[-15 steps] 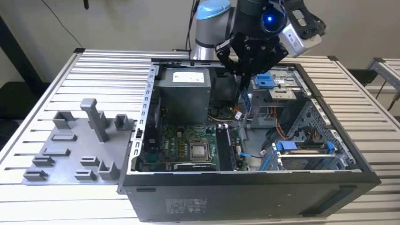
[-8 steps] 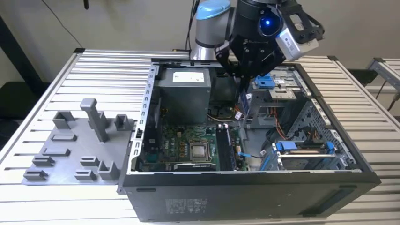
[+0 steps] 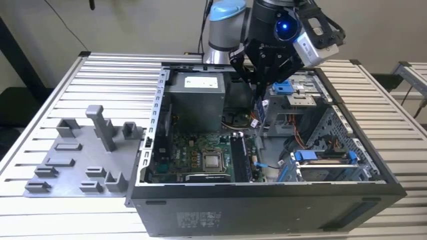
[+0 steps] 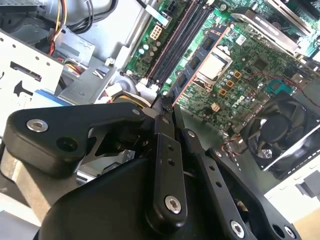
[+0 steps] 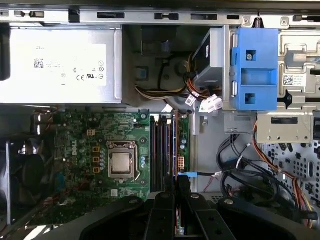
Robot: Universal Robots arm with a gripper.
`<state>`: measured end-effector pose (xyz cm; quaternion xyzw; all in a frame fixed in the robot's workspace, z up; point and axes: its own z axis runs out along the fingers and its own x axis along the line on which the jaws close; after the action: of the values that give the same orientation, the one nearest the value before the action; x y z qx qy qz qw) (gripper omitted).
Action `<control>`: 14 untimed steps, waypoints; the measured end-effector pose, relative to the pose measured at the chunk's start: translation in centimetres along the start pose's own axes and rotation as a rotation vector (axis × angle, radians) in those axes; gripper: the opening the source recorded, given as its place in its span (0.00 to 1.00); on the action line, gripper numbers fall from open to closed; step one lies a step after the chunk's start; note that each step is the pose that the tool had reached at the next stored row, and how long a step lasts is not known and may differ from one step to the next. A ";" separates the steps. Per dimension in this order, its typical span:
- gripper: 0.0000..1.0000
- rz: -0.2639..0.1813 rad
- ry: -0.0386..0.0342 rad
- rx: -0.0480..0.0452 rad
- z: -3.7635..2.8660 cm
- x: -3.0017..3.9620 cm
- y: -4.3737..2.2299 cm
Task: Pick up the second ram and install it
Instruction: 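Insert the second ram into the second slot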
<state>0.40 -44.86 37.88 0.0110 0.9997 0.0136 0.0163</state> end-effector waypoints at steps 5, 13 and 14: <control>0.14 0.000 0.0000 0.0002 0.60 0.02 -0.02; 0.14 0.000 0.0000 0.0004 1.79 0.06 -0.06; 0.14 0.001 0.0000 0.0003 1.97 0.06 -0.06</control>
<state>0.41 -44.87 35.91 0.0114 0.9997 0.0135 0.0163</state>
